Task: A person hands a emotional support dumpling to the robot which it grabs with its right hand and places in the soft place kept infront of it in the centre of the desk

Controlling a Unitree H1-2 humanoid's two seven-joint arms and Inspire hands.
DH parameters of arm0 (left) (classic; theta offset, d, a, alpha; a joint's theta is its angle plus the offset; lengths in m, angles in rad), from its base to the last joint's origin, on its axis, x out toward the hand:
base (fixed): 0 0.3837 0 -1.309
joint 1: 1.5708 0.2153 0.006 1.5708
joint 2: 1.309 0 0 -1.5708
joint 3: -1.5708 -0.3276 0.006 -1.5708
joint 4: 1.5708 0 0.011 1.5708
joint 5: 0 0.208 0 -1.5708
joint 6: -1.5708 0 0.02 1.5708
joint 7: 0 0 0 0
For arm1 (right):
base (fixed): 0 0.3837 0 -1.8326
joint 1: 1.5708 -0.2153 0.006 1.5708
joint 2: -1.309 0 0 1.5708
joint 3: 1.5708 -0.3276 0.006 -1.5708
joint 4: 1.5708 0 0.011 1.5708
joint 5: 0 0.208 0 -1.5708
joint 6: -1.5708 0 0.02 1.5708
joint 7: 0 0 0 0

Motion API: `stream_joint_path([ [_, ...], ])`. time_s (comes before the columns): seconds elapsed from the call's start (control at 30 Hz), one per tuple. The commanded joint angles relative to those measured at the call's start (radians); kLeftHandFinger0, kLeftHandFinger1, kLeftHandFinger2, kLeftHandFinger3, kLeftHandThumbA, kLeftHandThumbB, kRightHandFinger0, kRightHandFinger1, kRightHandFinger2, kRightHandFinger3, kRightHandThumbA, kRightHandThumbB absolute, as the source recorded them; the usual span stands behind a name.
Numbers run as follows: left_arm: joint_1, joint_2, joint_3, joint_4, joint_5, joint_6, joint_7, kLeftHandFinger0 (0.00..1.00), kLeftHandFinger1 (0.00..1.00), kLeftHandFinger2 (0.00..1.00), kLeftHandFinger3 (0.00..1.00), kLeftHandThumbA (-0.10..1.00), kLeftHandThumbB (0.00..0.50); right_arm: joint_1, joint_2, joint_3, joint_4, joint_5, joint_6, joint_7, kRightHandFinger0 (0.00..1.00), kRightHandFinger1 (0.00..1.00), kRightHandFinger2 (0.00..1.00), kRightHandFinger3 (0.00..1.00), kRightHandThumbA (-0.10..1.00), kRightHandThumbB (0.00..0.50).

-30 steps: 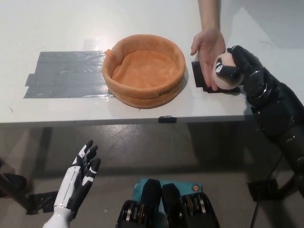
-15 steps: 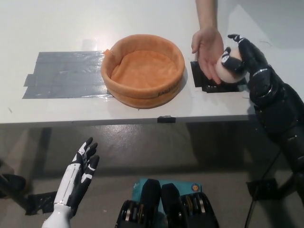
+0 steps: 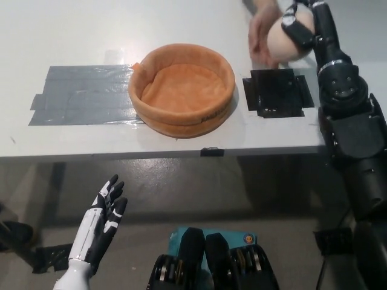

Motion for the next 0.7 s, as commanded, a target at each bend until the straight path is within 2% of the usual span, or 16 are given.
stream_joint_path([
  [0.0,-0.009,0.006,0.008,-0.034,0.006,-0.018,0.003,1.0,1.0,1.0,1.0,0.88,0.032,-0.077,0.056,-0.189,-0.104,0.317,0.028,0.054,0.0,0.49,0.86,0.86,-0.1,0.152],
  [0.1,-0.01,0.007,0.009,-0.033,0.003,-0.017,0.002,1.0,1.0,1.0,1.0,0.88,0.034,-0.102,0.078,-0.247,-0.11,0.383,0.059,0.068,0.0,0.47,0.83,0.83,-0.1,0.152],
  [0.13,-0.009,0.009,0.007,-0.034,0.005,-0.016,0.0,1.0,1.0,1.0,1.0,0.88,0.033,-0.115,0.088,-0.247,-0.11,0.378,0.064,0.062,0.0,0.42,0.79,0.83,-0.1,0.188],
  [0.17,-0.008,0.009,0.006,-0.034,0.006,-0.019,-0.001,1.0,1.0,1.0,1.0,0.88,0.033,-0.122,0.096,-0.238,-0.107,0.368,0.054,0.068,0.0,0.39,0.8,0.83,-0.1,0.203],
  [0.27,-0.005,0.006,0.002,-0.036,0.011,-0.017,0.0,1.0,1.0,1.0,1.0,0.88,0.038,-0.143,0.115,-0.233,-0.079,0.357,0.034,0.07,0.0,0.36,0.82,0.8,-0.1,0.191],
  [0.3,-0.006,0.006,0.002,-0.036,0.012,-0.017,0.001,1.0,1.0,1.0,1.0,0.89,0.045,-0.166,0.124,-0.21,-0.033,0.325,0.009,0.062,0.02,0.43,0.85,0.76,-0.1,0.178],
  [0.4,-0.006,0.003,0.002,-0.036,0.008,-0.019,0.001,1.0,1.0,1.0,1.0,0.89,0.041,-0.2,0.149,-0.186,0.034,0.304,-0.031,0.05,0.05,0.48,0.88,0.78,-0.1,0.156],
  [0.5,-0.012,0.001,-0.001,-0.037,0.009,-0.016,0.0,1.0,1.0,1.0,1.0,0.88,0.025,-0.238,0.17,-0.147,0.128,0.267,-0.121,0.034,0.0,0.4,0.86,0.75,-0.1,0.141],
  [0.67,-0.021,0.003,-0.004,-0.041,0.014,-0.016,-0.002,1.0,1.0,1.0,1.0,0.88,0.02,-0.311,0.186,-0.025,0.297,0.148,-0.145,-0.065,0.0,0.4,0.84,0.73,-0.1,0.145],
])
